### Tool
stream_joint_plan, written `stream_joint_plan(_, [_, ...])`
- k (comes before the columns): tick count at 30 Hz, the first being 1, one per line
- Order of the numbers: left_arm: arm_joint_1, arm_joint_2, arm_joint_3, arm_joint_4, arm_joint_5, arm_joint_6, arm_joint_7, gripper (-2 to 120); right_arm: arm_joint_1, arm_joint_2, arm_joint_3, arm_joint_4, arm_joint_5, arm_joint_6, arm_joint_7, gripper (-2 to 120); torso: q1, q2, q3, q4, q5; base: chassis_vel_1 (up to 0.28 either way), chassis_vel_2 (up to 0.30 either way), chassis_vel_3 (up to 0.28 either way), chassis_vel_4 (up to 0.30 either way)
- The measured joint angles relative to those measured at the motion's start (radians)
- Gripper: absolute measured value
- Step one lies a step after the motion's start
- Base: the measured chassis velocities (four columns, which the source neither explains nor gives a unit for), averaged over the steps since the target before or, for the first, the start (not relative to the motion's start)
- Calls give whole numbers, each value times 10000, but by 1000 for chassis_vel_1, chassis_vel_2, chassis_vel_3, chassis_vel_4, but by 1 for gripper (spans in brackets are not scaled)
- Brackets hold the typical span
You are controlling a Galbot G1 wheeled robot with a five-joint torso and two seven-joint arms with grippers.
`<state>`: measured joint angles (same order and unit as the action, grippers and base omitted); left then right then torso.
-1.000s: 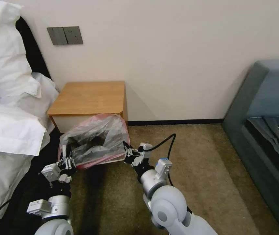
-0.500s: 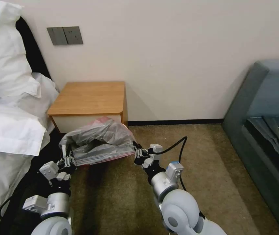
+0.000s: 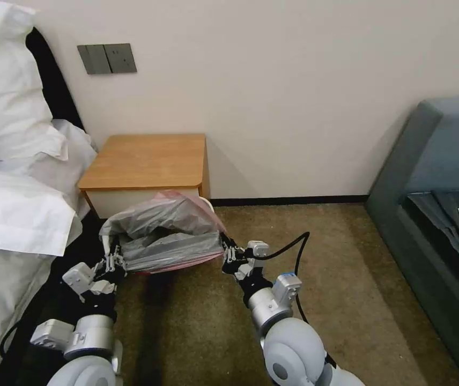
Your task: Pick up the garbage bag from the table and place it over the trash can.
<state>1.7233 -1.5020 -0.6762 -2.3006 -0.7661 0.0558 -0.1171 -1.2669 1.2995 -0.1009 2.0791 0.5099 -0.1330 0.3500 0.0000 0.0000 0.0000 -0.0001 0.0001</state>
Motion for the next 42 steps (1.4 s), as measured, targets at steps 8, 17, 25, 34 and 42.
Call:
stream_joint_plan(8, [163, 0, 99, -267, -182, 585, -230, 11, 93, -10, 367, -539, -1268, 760, -715, 0, 0, 0, 0, 0, -1, 0, 0, 0, 0])
stream_joint_plan(17, [221, -17, 103, -467, -588, 862, -500, 11, 107, -65, 1206, -1393, -3069, 1772, -1536, 24, 0, 0, 0, 0, 1, 0, 0, 0, 0])
stream_joint_plan(25, [225, -31, 121, -521, -629, 979, -564, 11, 93, -59, 1438, -1476, -3357, 1854, -1613, 52, 0, 0, 0, 0, 0, 0, 0, 0, 0])
stream_joint_plan(34, [512, 81, 266, -574, 259, 1122, -149, 11, 242, -93, 1619, -1438, -3478, 1926, -1891, 84, 0, 0, 0, 1, 0, 0, 0, 0, 0])
stream_joint_plan(42, [678, 312, 325, -471, 808, 1096, 173, 11, 411, -385, 1615, -1355, -3371, 1816, -1917, 100, 0, 0, 0, 0, -1, 0, 0, 0, 0])
